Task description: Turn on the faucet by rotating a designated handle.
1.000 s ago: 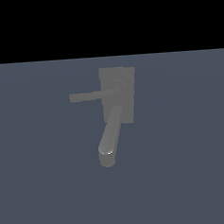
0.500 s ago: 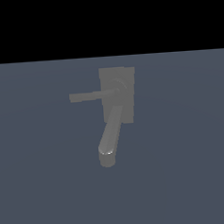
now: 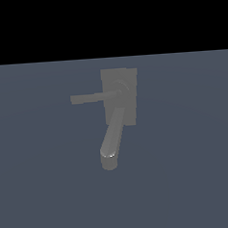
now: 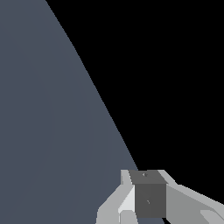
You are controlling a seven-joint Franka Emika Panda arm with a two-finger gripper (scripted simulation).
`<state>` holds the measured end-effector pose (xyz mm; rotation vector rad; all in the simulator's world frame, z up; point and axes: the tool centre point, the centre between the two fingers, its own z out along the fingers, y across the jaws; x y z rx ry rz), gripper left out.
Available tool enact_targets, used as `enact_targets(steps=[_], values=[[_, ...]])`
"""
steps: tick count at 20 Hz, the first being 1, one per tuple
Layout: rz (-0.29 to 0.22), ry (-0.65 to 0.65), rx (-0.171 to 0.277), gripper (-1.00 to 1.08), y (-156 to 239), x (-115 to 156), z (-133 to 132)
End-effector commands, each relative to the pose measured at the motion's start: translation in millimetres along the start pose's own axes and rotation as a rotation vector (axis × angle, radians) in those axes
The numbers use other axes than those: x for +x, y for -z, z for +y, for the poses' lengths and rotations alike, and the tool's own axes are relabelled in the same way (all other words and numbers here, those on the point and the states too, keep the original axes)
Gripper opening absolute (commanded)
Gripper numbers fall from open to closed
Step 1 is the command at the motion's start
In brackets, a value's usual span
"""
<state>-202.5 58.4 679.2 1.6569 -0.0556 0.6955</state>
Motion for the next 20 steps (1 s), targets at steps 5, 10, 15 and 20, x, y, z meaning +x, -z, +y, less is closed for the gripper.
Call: enact_targets(steps=[5, 10, 15, 20], values=[[0.145, 0.1, -0.225, -1.0, 37, 38, -14], [0.256, 0.202, -0.379, -1.0, 63, 66, -40], [0.365, 0.328, -0.512, -1.0, 85, 91, -81], [0.471, 0.475, -0.624, -1.0, 99, 110, -134]])
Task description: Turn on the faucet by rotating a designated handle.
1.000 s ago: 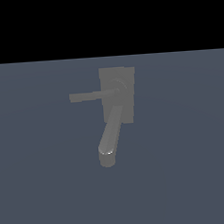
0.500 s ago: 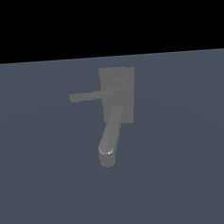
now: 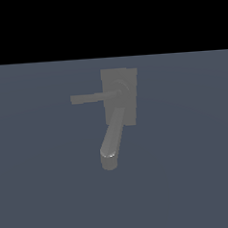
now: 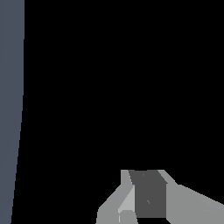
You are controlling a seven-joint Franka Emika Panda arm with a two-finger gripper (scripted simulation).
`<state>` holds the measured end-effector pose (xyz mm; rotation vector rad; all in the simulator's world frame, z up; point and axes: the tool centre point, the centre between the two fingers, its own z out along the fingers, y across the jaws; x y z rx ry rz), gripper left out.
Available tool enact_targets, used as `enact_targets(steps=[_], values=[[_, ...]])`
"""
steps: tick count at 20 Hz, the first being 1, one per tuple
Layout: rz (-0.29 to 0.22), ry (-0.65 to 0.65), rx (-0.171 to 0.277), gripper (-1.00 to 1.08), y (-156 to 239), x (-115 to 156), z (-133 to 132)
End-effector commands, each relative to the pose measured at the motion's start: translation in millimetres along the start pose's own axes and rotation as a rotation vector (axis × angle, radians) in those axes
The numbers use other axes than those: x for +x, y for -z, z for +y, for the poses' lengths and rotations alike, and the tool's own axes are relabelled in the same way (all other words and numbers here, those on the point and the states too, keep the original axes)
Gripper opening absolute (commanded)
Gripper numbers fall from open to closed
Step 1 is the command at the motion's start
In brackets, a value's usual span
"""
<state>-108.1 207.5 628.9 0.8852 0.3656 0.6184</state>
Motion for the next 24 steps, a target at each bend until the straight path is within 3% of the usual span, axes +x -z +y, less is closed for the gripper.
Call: enact_targets(steps=[1, 6, 11, 17, 24], values=[[0.065, 0.071, -0.049, -1.0, 13, 23, -17], [0.196, 0.223, -0.123, -1.0, 38, 64, -62], [0.328, 0.383, -0.169, -1.0, 63, 97, -121], [0.458, 0.548, -0.188, -1.0, 87, 118, -191], [0.552, 0.67, -0.185, -1.0, 104, 125, -247]])
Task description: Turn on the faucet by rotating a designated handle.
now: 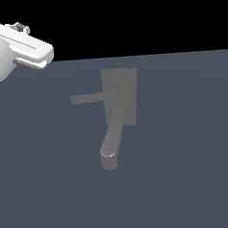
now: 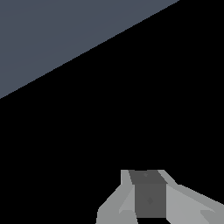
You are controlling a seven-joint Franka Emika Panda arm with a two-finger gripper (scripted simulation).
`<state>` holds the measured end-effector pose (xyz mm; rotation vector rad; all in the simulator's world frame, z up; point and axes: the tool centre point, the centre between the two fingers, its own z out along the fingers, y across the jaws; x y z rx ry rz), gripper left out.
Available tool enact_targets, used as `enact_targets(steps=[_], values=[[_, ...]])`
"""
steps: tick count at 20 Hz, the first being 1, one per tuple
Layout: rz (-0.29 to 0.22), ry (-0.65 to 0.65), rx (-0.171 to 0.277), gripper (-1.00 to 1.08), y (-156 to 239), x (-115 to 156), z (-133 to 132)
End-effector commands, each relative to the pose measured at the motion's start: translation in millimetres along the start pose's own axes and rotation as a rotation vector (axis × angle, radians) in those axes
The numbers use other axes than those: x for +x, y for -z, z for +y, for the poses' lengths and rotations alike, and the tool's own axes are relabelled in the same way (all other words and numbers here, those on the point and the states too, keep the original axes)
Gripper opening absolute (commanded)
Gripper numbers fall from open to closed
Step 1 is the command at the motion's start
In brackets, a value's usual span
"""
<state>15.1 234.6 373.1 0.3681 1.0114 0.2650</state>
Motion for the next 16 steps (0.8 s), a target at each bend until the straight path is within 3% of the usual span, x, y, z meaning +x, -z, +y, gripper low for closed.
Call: enact_targets(steps=[1, 8, 16], values=[[0.029, 0.031, 0.002, -1.0, 3, 12, -11], [0.07, 0.068, -0.001, -1.0, 10, 29, -20], [0.116, 0.045, -0.068, -1.0, 31, 49, 22]])
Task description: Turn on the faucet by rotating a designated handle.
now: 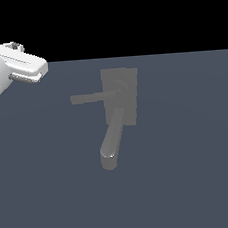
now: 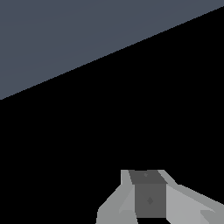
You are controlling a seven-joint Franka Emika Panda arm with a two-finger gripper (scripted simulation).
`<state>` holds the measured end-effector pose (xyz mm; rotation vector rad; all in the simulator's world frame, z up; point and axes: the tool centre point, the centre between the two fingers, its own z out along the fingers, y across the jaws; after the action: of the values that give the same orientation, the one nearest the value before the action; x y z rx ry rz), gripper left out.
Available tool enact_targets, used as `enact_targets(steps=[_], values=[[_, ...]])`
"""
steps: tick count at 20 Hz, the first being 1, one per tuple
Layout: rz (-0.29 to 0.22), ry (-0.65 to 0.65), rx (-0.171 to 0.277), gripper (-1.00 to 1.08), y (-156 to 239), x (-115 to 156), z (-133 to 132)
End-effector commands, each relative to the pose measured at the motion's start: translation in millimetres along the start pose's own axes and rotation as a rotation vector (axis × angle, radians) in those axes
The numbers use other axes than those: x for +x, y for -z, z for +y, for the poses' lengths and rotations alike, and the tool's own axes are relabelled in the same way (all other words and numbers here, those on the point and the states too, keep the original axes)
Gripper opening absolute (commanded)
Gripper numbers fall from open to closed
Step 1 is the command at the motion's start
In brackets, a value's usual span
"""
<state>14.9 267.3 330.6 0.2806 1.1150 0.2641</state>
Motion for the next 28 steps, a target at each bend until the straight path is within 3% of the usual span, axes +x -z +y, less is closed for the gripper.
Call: enact_targets(steps=[1, 7, 15, 20, 28], values=[[0.015, -0.016, -0.026, -1.0, 7, 7, 17], [0.023, -0.038, -0.049, -1.0, 12, 10, 33], [0.061, 0.011, -0.028, -1.0, 15, 28, 8], [0.122, 0.08, 0.002, -1.0, 21, 55, -28], [0.273, 0.233, 0.086, -1.0, 47, 109, -120]])
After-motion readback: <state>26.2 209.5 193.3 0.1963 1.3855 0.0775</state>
